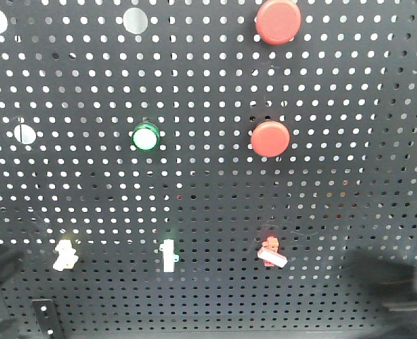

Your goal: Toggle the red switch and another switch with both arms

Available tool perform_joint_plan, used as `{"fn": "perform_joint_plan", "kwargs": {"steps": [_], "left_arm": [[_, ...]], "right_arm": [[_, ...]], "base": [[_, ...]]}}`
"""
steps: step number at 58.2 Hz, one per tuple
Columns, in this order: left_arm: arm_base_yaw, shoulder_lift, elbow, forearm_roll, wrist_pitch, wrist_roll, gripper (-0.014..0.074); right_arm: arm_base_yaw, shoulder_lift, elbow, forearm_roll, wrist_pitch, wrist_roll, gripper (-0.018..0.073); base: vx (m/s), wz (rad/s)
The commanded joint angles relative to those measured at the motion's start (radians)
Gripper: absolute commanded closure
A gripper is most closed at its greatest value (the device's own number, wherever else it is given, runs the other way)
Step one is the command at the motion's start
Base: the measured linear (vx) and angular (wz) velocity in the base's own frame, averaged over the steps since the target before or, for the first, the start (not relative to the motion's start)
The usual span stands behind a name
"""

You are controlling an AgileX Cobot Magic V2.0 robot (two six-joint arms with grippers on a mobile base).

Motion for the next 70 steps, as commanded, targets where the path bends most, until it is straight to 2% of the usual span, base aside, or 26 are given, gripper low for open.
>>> {"fn": "perform_joint_plan", "kwargs": {"steps": [1,17,30,59,64,70], "left_arm": [[-0.007,-0.012,-0.033,-0.009,-0.082,-0.004,0.0594],[-0.007,-0.011,-0.033,-0.009,-0.038,-0.004,0.0594],[-0.007,-0.011,-0.033,-0.009,-0.033,-0.004,0.0594],[-0.007,-0.011,-0.033,-0.009,-0.035,-0.002,0.0594],[-0.007,-0.011,-0.033,-0.009,-0.038,-0.002,0.0594],[-0.007,-0.011,-0.033,-0.009,-0.047,-0.002,0.0594]], "right_arm": [[0.042,0.075,-0.088,-0.003,-0.119,-0.018,0.0566],[0.093,0.243,-0.249,-0.003,-0.159,-0.018,0.0566],[0.100,0.306,-0.282,0.004,-0.144,-0.008,0.0566],[0.101,0.320,-0.282,-0.004,0.207,-0.001,0.0566],[0.119,0.313,-0.282,-0.004,0.276,-0.001,0.0566],[0.153,0.291,-0.282,-0.020,0.287,-0.005,0.0566]], "base": [[0.00,0.00],[0.00,0.00],[0.00,0.00],[0.00,0.00],[0.00,0.00],[0.00,0.00]]}}
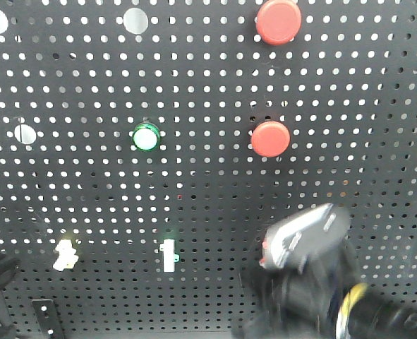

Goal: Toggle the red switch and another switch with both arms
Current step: 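Move the right gripper up to the red-and-white toggle switch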

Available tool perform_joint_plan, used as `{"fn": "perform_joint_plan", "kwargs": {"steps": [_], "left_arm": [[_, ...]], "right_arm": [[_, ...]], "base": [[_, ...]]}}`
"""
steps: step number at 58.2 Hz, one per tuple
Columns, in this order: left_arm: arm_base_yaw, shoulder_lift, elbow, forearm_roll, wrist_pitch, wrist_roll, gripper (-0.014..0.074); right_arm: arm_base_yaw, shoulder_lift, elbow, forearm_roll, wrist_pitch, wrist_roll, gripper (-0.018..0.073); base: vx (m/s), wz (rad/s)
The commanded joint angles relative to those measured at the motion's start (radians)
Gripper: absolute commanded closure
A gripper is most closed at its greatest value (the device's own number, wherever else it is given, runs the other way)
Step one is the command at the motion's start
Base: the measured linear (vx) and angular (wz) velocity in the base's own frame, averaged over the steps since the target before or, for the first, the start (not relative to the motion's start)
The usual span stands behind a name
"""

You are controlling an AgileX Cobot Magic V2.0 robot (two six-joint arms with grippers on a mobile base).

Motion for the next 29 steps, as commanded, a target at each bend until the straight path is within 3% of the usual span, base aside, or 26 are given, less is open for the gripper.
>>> {"fn": "perform_joint_plan", "kwargs": {"steps": [1,18,29], "left_arm": [[-0.007,-0.011,-0.033,-0.007,-0.092,-0.002,0.0594],[-0.007,-0.011,-0.033,-0.007,-0.098,-0.002,0.0594],[-0.007,-0.011,-0.033,-0.007,-0.098,-0.002,0.0594]], "right_arm": [[0.020,-0.043,-0.021,-0.015,-0.006,0.000,0.0566],[0.051,-0.122,-0.021,-0.021,-0.199,0.001,0.0566],[0.051,-0.130,-0.021,-0.021,-0.216,0.001,0.0566]], "base": [[0.00,0.00],[0.00,0.00],[0.00,0.00]]}}
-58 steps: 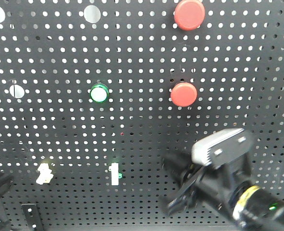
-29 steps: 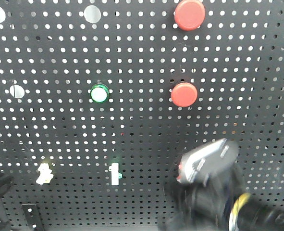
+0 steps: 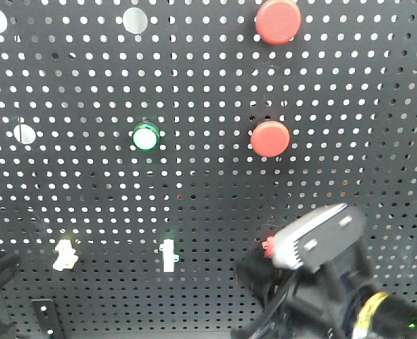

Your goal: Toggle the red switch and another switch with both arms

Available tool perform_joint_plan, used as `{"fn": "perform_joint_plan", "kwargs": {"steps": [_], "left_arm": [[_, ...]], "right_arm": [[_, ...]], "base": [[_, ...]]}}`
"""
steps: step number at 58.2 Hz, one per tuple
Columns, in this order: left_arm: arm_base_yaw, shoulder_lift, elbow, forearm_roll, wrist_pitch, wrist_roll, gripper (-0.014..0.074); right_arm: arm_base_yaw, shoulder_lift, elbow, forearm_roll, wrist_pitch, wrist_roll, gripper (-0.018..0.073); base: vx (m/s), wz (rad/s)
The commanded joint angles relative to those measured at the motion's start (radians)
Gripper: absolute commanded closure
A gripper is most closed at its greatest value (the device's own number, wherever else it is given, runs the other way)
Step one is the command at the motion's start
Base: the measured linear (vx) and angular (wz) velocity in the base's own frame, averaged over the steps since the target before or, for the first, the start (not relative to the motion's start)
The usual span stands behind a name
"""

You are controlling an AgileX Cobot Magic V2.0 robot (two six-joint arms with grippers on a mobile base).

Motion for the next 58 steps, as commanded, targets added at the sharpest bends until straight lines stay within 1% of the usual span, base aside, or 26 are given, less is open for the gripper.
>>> {"fn": "perform_joint_plan", "kwargs": {"steps": [1,27,32,37,42,46,52,58], "left_arm": [[-0.007,-0.011,-0.033,-0.007,-0.086,-0.002,0.0594],[-0.007,-0.011,-0.032,-0.007,-0.087,-0.002,0.0594],[-0.006,-0.013,-0.014,-0.007,-0.087,-0.002,0.0594],[-0.002,-0.062,0.031,-0.008,-0.106,-0.002,0.0594],[0.027,-0.148,0.107,-0.008,-0.174,-0.002,0.0594],[0.069,-0.240,0.192,-0.008,-0.233,0.006,0.0594],[0.156,-0.383,0.354,-0.008,-0.323,0.006,0.0594],[0.225,-0.538,0.503,-0.013,-0.371,0.002,0.0594]], "right_arm": [[-0.001,-0.026,-0.036,-0.007,-0.087,0.001,0.0566],[-0.001,-0.023,-0.036,-0.007,-0.082,0.002,0.0566],[-0.001,-0.023,-0.036,-0.007,-0.082,0.002,0.0566],[-0.001,-0.023,-0.036,-0.007,-0.082,0.002,0.0566],[-0.001,-0.023,-0.036,-0.007,-0.083,0.001,0.0566],[-0.001,-0.022,-0.036,-0.007,-0.083,0.001,0.0566],[-0.001,-0.022,-0.036,-0.007,-0.083,0.001,0.0566],[-0.001,-0.022,-0.036,-0.007,-0.083,0.001,0.0566]], "base": [[0.00,0.00],[0.00,0.00],[0.00,0.00],[0.00,0.00],[0.00,0.00],[0.00,0.00],[0.00,0.00],[0.00,0.00]]}}
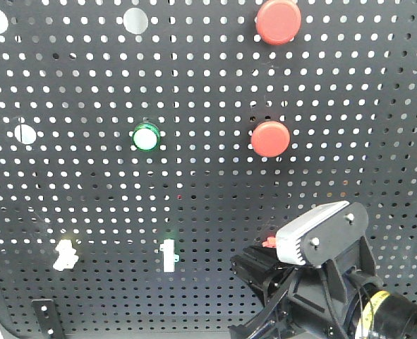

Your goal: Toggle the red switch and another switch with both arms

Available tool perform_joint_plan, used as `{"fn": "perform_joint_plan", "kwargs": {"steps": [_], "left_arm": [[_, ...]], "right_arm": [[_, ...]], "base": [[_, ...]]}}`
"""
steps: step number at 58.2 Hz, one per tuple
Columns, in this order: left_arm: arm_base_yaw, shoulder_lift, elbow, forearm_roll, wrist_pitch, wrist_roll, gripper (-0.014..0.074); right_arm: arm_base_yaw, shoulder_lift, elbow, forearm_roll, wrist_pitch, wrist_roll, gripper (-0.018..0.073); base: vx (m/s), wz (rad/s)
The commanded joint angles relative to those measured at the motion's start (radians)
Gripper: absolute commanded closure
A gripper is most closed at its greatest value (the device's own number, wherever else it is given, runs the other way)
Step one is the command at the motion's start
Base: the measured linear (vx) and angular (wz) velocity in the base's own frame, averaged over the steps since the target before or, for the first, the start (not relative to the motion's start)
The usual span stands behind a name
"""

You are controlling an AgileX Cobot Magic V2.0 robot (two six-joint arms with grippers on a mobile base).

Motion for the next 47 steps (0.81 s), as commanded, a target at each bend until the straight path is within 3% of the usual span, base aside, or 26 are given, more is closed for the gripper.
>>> {"fn": "perform_joint_plan", "kwargs": {"steps": [1,2,3,5,10,47], "left_arm": [[0.052,-0.124,0.089,-0.019,-0.129,-0.001,0.0594],[0.059,-0.146,0.109,-0.026,-0.129,-0.001,0.0594],[0.095,-0.310,0.251,-0.082,-0.138,-0.001,0.0594],[0.095,-0.355,0.285,-0.096,-0.143,-0.001,0.0594],[0.094,-0.439,0.271,-0.095,0.001,-0.001,0.0594],[0.095,-0.417,0.270,-0.094,0.021,-0.001,0.0594]], "right_arm": [[-0.001,-0.022,-0.036,-0.006,-0.081,0.001,0.0566],[-0.001,-0.022,-0.036,-0.006,-0.081,0.001,0.0566],[-0.001,-0.022,-0.036,-0.006,-0.081,0.001,0.0566],[-0.001,-0.022,-0.036,-0.006,-0.081,0.001,0.0566],[-0.001,-0.022,-0.036,-0.006,-0.075,0.001,0.0566],[-0.001,-0.021,-0.036,-0.006,-0.075,0.001,0.0566]], "base": [[0.00,0.00],[0.00,0.00],[0.00,0.00],[0.00,0.00],[0.00,0.00],[0.00,0.00]]}}
